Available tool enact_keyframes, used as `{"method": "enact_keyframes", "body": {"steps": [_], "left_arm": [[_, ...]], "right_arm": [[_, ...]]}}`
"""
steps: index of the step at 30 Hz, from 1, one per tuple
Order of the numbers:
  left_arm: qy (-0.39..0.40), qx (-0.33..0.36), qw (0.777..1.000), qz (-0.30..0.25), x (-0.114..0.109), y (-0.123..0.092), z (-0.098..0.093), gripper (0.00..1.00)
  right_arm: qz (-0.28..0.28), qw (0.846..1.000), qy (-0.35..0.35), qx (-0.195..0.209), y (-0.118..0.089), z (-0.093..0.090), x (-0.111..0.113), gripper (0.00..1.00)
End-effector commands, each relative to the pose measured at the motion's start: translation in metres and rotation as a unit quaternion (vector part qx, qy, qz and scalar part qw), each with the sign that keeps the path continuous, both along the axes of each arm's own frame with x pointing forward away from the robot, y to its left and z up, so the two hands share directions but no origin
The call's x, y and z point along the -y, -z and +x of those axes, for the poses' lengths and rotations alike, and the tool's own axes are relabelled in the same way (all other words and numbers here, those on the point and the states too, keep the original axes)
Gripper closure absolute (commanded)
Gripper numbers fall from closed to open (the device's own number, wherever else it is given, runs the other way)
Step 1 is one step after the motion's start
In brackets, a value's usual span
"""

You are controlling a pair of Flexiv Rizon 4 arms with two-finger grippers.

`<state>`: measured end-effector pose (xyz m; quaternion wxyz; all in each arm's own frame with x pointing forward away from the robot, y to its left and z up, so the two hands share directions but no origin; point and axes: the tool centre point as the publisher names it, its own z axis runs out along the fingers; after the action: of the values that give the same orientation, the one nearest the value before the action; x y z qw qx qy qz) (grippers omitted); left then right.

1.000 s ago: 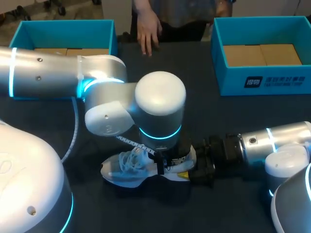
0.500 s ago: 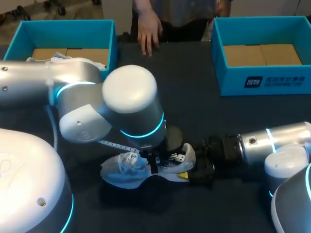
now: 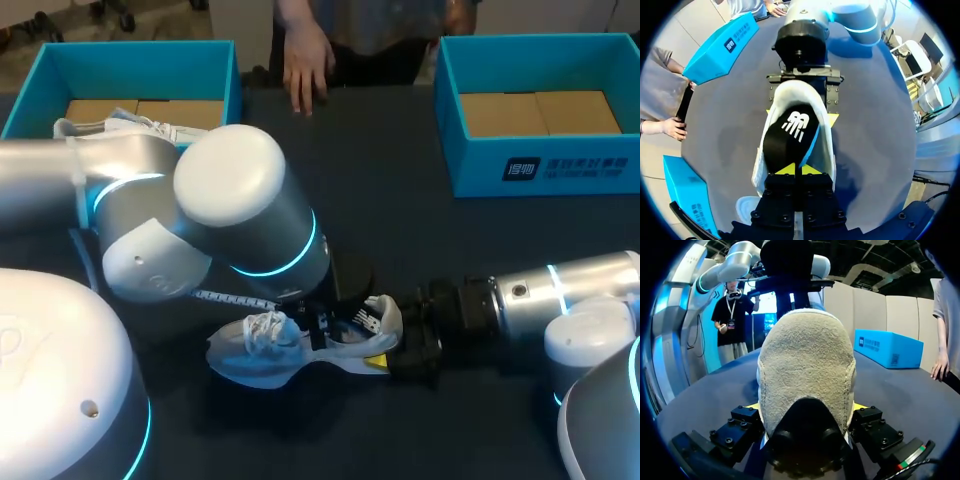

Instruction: Take the shoe out of the shoebox, open the shoe tongue, remove and reinsert the insole, then place the shoe into the shoebox

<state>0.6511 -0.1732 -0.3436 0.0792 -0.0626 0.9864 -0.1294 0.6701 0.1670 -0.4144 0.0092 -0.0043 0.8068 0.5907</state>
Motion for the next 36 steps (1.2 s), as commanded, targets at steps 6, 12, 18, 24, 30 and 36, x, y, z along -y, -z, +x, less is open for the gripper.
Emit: {"method": "enact_keyframes", "body": {"steps": [6, 12, 18, 24, 30, 36], "left_arm": [[-0.002, 0.003, 1.000, -0.023, 0.002, -0.013, -0.002, 1.00], [-0.001, 0.003, 0.999, -0.035, 0.012, -0.018, -0.002, 1.00], [-0.001, 0.005, 0.999, -0.048, 0.019, -0.025, -0.002, 1.00], [-0.004, 0.008, 0.998, -0.058, 0.031, -0.029, -0.002, 1.00], [0.001, 0.006, 0.998, -0.054, 0.040, -0.032, -0.002, 1.00], [0.005, 0.009, 0.999, -0.038, 0.044, -0.030, 0.000, 1.00]], "right_arm": [[-0.002, 1.000, 0.001, 0.000, -0.001, -0.001, -0.001, 1.00], [-0.002, 1.000, 0.001, 0.000, -0.001, -0.001, -0.001, 1.00], [-0.002, 1.000, 0.001, 0.000, -0.001, -0.001, -0.001, 1.00], [-0.002, 1.000, 0.001, 0.000, -0.001, -0.001, -0.001, 1.00], [-0.002, 1.000, 0.001, 0.000, -0.001, -0.001, -0.001, 1.00], [-0.002, 1.000, 0.001, 0.000, -0.001, -0.001, -0.001, 1.00]]}}
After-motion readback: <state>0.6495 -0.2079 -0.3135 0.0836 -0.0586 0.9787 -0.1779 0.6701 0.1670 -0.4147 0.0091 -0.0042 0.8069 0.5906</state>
